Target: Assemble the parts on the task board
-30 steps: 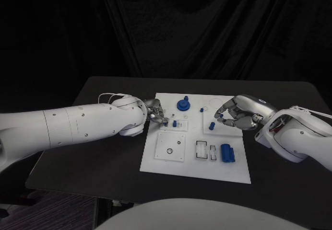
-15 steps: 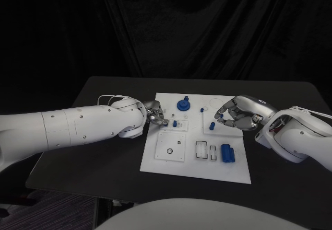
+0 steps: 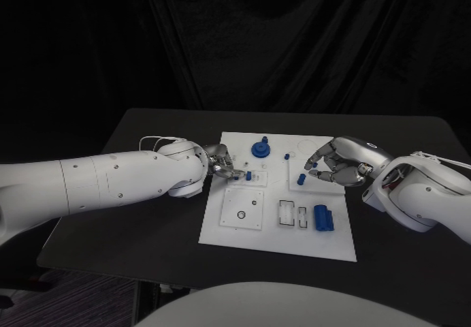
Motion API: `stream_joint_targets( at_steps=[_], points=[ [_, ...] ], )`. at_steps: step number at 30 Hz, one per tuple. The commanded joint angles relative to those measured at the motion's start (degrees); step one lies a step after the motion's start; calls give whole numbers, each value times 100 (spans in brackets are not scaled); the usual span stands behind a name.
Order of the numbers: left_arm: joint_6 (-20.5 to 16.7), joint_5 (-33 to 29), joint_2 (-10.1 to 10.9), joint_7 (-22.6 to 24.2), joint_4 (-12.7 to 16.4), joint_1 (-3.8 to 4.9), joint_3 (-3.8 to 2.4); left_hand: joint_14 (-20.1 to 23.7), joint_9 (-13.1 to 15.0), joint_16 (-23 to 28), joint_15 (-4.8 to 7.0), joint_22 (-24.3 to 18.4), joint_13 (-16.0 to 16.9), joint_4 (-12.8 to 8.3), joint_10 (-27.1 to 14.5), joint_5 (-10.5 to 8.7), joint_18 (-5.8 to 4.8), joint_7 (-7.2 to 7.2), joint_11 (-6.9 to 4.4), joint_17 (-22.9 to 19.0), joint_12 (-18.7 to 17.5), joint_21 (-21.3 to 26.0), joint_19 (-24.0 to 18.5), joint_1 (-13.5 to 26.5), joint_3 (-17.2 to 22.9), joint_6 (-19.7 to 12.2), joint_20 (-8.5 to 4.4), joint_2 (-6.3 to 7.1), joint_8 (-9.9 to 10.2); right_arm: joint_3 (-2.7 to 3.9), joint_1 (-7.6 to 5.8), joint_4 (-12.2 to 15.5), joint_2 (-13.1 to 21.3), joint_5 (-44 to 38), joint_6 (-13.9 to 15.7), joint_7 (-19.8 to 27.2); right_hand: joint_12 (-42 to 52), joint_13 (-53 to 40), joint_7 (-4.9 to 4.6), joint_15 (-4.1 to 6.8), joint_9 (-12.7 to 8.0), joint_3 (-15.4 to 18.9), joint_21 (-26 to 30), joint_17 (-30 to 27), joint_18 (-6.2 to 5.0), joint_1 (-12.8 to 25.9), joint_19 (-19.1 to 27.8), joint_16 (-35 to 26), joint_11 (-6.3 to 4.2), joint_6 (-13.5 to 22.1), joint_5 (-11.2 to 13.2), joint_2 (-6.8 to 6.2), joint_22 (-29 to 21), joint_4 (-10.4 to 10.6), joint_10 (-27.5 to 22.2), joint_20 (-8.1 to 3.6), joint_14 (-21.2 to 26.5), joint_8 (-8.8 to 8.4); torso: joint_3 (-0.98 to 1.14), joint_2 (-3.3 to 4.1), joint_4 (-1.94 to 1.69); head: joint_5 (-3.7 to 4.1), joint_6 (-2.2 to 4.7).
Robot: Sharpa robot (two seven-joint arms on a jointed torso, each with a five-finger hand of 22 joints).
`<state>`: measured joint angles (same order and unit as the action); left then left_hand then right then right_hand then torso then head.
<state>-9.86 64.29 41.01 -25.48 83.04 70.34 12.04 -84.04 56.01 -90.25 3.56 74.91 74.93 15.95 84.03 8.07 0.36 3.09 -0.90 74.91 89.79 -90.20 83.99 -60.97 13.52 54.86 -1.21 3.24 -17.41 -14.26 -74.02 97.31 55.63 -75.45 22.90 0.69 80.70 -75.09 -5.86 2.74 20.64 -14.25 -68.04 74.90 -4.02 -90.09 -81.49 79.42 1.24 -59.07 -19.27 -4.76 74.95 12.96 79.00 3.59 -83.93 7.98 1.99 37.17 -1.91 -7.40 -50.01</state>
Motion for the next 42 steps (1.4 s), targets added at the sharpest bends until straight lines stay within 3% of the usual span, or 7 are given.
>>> stream_joint_targets(
  at_steps=[1,23,33,38,40,41,42],
  points=[
    [3,-28,-4,35,-13,-27,5,-596,-264,25,-76,1509,1507,64,597,-117,-36,88,83,1509,21,20,601,311,-336,-75,62,-77,267,3,16,-1,3,-3,-85,-140,-50,-219,3,-16,11,-33,54,283,-85,26,49,-43,2,-24,-37,68,841,10,-58,6,-193,-31,0,2,-2,9,1],
    [-738,-29,149,652,-29,-48,5,-596,-235,25,-55,1509,1507,84,597,-93,-36,32,48,1509,21,20,601,1298,-1637,215,177,-1017,124,4,17,25,43,21,-92,-149,-112,-144,10,-12,24,-42,116,254,-96,52,70,-71,-4,-27,-51,102,823,28,-114,5,-182,-28,0,1,1,-13,1],
    [-2478,-72,719,2545,254,-44,4,-596,387,25,-15,1509,1507,63,597,170,-36,-9,6,1509,21,20,601,277,-2178,-166,212,-709,-495,7,-108,162,241,21,100,-140,-172,-72,12,-9,32,-34,153,229,-102,74,80,-96,-6,-18,-71,86,812,35,-169,2,-173,-33,-4,1,2,-22,1],
    [-2337,-1127,979,3938,291,-41,5,-596,507,25,-71,1509,1507,40,597,530,-36,52,71,1509,21,20,601,-499,-2249,-496,309,-730,-613,7,-403,63,217,22,216,-150,-247,16,16,-7,42,-12,168,222,-103,123,79,-104,-10,-19,-73,52,808,63,-237,0,-173,-34,-6,1,1,-43,1],
    [-2071,-1592,1020,4396,256,-42,5,-406,587,167,-133,1150,1395,-151,421,687,168,174,169,1241,-142,18,-418,-1168,-2123,-875,434,-710,-631,8,-511,-30,173,26,240,-152,-315,92,20,-5,47,-7,179,212,-104,139,79,-114,-12,-18,-74,35,805,74,-303,-1,-171,-36,-8,2,1,-48,1],
    [-1908,-1816,1038,4676,225,-43,6,978,752,1058,-348,-412,670,-317,-1142,754,825,376,346,-80,-1383,1332,-3795,-1879,-1858,-1571,499,-830,-686,8,-567,-100,138,31,245,-154,-344,124,21,-4,49,-9,190,206,-105,141,82,-119,-13,-19,-75,30,802,77,-330,-2,-169,-36,-6,0,1,-44,1],
    [-1785,-1958,1050,4895,198,-45,6,978,752,1058,-348,-412,670,-317,-1142,754,825,376,346,-80,-1383,1332,-3795,-1879,-1858,-1571,499,-830,-686,8,-602,-161,107,35,248,-154,-369,150,22,-3,50,-10,199,202,-107,144,84,-124,-14,-20,-76,27,799,80,-353,-3,-168,-37,-9,3,1,-36,1]
  ],
)
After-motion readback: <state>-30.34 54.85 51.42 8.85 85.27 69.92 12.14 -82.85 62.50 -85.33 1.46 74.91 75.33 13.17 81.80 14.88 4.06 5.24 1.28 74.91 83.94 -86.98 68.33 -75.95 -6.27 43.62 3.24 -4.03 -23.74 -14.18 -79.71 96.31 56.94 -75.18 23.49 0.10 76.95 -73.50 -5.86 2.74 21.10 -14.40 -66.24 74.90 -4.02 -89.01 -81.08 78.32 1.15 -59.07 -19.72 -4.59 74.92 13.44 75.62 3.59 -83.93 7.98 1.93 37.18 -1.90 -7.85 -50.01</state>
